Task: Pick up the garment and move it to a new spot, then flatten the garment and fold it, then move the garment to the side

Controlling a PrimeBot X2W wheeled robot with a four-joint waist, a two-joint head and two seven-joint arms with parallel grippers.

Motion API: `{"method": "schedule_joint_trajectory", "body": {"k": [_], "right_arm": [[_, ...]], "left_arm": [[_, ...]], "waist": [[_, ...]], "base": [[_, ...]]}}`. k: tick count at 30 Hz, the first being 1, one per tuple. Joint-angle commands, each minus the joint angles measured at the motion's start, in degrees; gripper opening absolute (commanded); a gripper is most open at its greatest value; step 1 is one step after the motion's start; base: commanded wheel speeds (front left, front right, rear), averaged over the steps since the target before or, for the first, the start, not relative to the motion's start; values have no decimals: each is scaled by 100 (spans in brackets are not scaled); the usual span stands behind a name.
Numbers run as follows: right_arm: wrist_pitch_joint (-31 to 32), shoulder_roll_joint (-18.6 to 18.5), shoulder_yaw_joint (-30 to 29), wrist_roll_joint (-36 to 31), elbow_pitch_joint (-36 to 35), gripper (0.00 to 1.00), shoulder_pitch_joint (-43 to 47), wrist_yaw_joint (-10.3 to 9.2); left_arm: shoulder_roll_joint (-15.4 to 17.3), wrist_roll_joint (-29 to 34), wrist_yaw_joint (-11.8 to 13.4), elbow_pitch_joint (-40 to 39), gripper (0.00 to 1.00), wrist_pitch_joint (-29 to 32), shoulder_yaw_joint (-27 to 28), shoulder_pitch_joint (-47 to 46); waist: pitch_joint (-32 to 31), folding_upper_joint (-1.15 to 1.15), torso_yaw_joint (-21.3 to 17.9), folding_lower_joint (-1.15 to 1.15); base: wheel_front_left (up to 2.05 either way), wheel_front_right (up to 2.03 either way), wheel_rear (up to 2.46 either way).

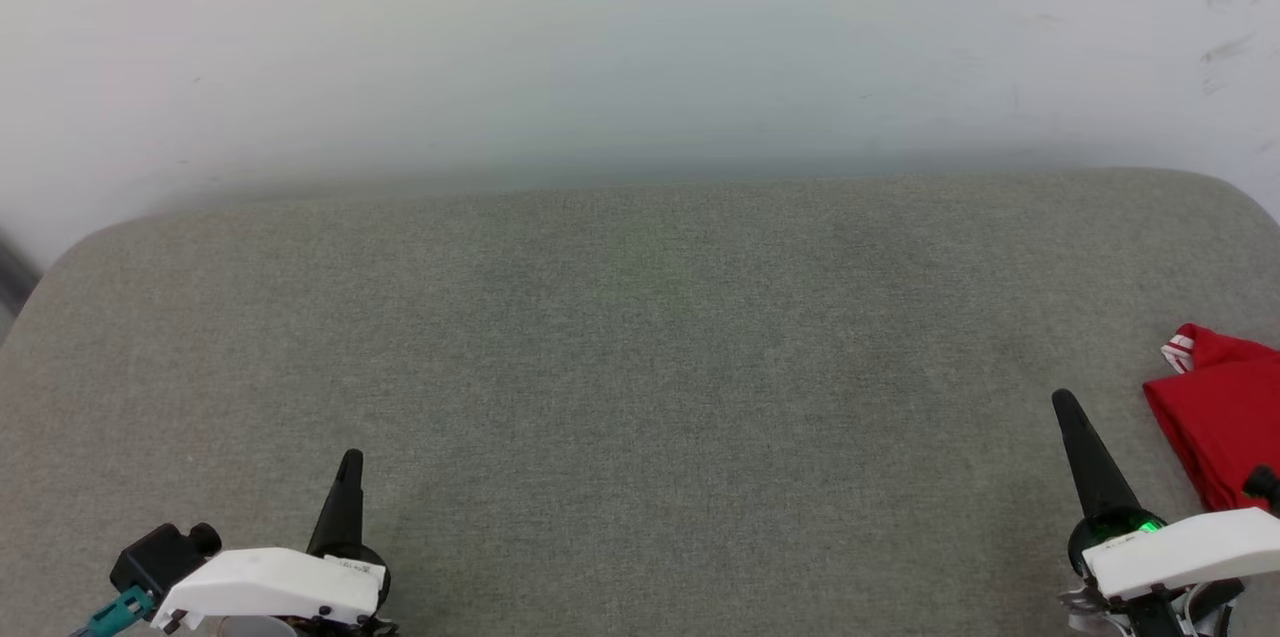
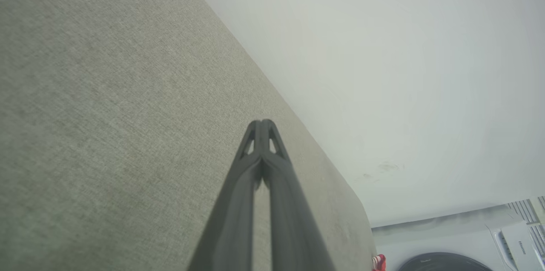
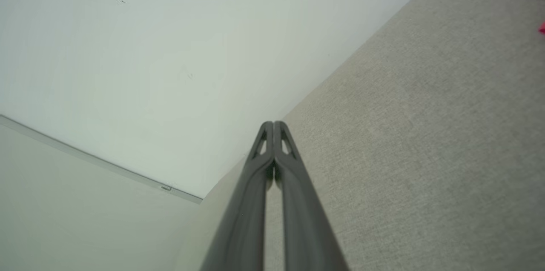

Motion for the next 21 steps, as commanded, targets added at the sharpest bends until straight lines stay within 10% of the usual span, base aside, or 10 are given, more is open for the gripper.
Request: {"method": "schedule_joint_trajectory", "body": {"k": [1,21], "right_arm": [[7,11,-21,184,1,0,-139,0],[36,62,-86,1376,334,0,-319,-1]], "left_arm": [[-17,-147,-64,-30,0,46,54,-164],[-131,-1161,-259,77,0,338,281,-319]], "waist": [[2,0,3,-1],[26,0,37,-1]], "base": [[0,0,0],[0,0,0]]}}
